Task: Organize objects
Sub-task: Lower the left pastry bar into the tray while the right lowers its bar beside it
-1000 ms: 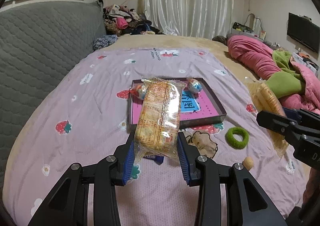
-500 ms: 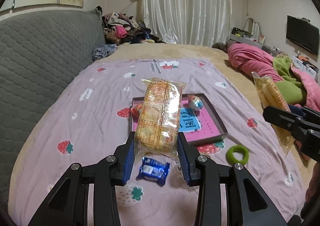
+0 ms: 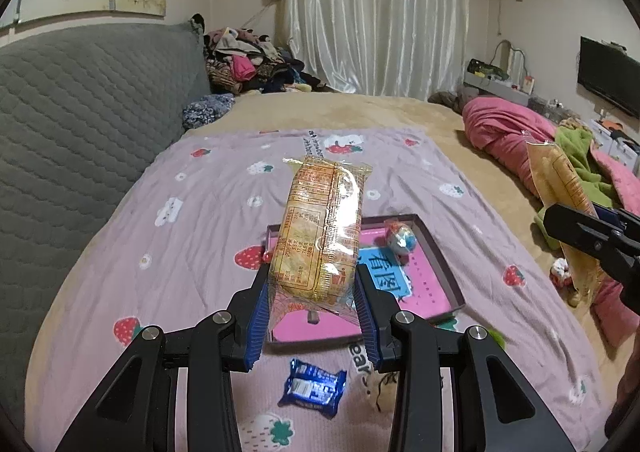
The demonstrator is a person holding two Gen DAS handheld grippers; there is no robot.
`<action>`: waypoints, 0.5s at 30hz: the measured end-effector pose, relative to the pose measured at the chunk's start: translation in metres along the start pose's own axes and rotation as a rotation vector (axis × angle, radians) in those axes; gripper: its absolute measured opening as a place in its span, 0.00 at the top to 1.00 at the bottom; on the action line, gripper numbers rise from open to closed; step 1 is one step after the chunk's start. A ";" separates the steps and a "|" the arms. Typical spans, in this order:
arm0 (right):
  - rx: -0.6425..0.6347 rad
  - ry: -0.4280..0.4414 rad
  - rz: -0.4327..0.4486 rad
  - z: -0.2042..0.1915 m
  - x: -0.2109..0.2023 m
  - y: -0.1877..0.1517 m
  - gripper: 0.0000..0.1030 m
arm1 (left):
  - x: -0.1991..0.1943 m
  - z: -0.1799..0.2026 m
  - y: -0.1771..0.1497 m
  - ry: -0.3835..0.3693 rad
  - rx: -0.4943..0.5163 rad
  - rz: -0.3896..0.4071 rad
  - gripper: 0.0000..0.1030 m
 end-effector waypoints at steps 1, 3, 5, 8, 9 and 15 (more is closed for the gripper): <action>-0.006 -0.001 0.000 0.001 0.003 0.003 0.63 | 0.002 0.000 0.004 -0.001 -0.001 0.006 0.61; -0.010 -0.013 -0.003 0.004 0.011 0.006 0.63 | 0.007 -0.002 0.008 0.002 -0.002 0.009 0.61; -0.002 -0.008 0.000 0.006 0.019 0.009 0.63 | 0.014 -0.002 0.011 -0.005 -0.015 0.005 0.61; 0.005 -0.006 0.004 0.009 0.030 0.012 0.63 | 0.025 -0.004 0.014 -0.003 -0.016 0.009 0.61; 0.002 -0.008 0.008 0.010 0.033 0.014 0.63 | 0.028 -0.005 0.014 0.002 -0.013 0.011 0.61; 0.000 -0.020 0.022 0.017 0.056 0.019 0.63 | 0.059 -0.007 0.006 0.007 -0.011 -0.013 0.61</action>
Point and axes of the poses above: each gripper's, at about its wrist camera, not at the fingertips, and x roughly the way its jaws point, z to its right, y to its top, the point moved 10 cm from there along x, roughly the way its jaws point, and after that the axes turned 8 degrees about z, right-handed, at the moved point
